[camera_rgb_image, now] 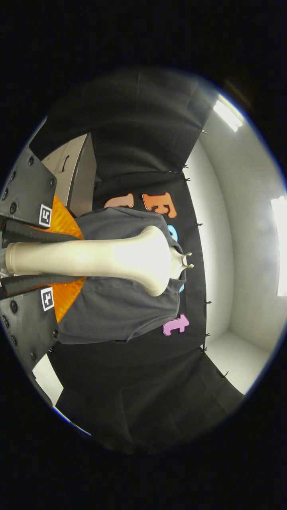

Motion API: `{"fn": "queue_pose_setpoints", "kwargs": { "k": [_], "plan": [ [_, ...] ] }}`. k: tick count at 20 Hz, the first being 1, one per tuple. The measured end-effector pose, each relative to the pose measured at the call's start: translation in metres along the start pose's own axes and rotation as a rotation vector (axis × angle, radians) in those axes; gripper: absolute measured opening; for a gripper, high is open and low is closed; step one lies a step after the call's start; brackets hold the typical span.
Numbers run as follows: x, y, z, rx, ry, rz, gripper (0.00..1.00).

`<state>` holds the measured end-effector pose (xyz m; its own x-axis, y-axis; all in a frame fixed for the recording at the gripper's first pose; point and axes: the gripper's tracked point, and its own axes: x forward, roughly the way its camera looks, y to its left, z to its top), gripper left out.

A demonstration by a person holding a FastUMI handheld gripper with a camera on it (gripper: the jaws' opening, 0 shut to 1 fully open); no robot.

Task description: Iron the clothes twice with a garment steamer, once on the left side and once on the right side.

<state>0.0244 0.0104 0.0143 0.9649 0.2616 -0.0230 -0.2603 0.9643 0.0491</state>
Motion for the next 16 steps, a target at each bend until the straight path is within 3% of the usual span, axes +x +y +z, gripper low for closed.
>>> {"fn": "queue_pose_setpoints", "kwargs": {
  "k": [16],
  "plan": [
    [0.0023, -0.0044, -0.0055, 0.019, 0.016, 0.003, 0.41]
  ]
}}
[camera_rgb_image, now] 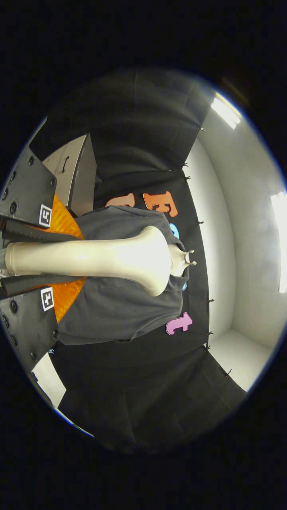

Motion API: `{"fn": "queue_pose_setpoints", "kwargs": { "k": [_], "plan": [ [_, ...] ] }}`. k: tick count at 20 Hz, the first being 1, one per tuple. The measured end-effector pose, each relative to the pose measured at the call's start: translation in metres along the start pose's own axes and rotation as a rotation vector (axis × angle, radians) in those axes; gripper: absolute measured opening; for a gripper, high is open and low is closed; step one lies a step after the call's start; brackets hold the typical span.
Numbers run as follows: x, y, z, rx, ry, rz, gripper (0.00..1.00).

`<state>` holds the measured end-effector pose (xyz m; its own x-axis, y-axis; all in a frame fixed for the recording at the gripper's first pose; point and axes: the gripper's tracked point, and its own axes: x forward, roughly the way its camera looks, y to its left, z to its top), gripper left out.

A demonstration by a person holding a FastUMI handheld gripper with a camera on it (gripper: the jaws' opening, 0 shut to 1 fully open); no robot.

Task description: Iron the clothes twice with a garment steamer, once on the left side and once on the right side.

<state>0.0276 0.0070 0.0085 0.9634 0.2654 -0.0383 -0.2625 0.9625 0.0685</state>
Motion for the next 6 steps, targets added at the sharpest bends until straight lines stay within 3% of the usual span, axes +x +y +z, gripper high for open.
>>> {"fn": "queue_pose_setpoints", "kwargs": {
  "k": [6],
  "plan": [
    [-0.0012, 0.0014, -0.0016, 0.003, -0.001, 0.007, 0.41]
  ]
}}
